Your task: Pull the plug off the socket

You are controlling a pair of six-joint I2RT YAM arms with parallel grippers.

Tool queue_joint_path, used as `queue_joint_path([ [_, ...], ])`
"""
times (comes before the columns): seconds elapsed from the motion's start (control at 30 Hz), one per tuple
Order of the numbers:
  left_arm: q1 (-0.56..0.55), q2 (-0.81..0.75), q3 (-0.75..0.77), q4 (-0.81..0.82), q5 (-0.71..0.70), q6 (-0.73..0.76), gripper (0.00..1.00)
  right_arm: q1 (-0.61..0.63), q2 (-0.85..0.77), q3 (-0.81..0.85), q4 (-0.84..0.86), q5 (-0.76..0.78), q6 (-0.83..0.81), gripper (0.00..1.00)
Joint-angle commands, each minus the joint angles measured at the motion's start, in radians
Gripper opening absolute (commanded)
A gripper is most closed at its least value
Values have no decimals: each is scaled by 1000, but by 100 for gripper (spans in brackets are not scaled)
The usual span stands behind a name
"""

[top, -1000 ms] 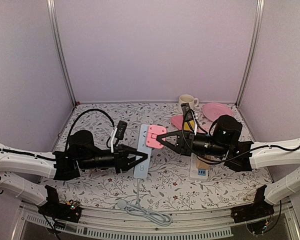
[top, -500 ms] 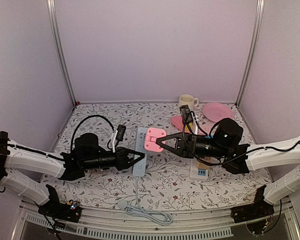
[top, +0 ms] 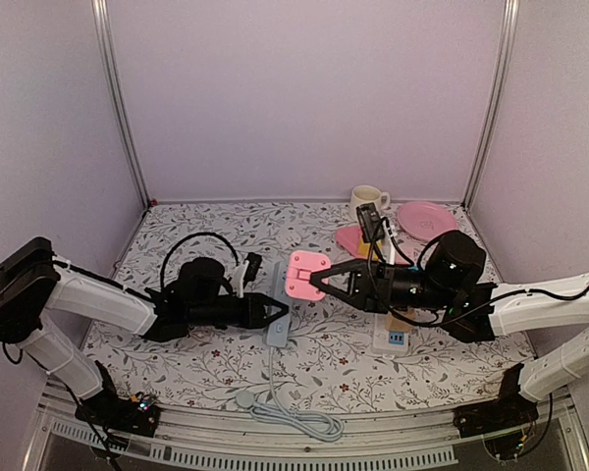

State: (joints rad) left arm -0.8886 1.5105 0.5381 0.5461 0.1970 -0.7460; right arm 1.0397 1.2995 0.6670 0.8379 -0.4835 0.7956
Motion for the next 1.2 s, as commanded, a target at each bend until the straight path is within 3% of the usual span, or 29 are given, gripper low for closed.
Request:
queue_joint_path([
  [0.0,34,71,116,-112,15,66,7,0,-36,19,-71,61,-30,2],
  [0.2,38,134,203,-184,4,92,34,0,-51,21,-140,115,-49,2],
  [0.4,39,120,208,-189,-8,89,68,1,-54,27,-199,145,-67,2],
  [0.53,38,64,192,-213,-34,90,81,1,-60,23,-215,167,-70,2],
  [0.77,35,-120,88,-192,-38,66,82,0,-66,20,-229,189,-73,3],
  [1.17,-116,-407,-164,149,0,-68,78,0,-42,28,-207,183,-48,3],
])
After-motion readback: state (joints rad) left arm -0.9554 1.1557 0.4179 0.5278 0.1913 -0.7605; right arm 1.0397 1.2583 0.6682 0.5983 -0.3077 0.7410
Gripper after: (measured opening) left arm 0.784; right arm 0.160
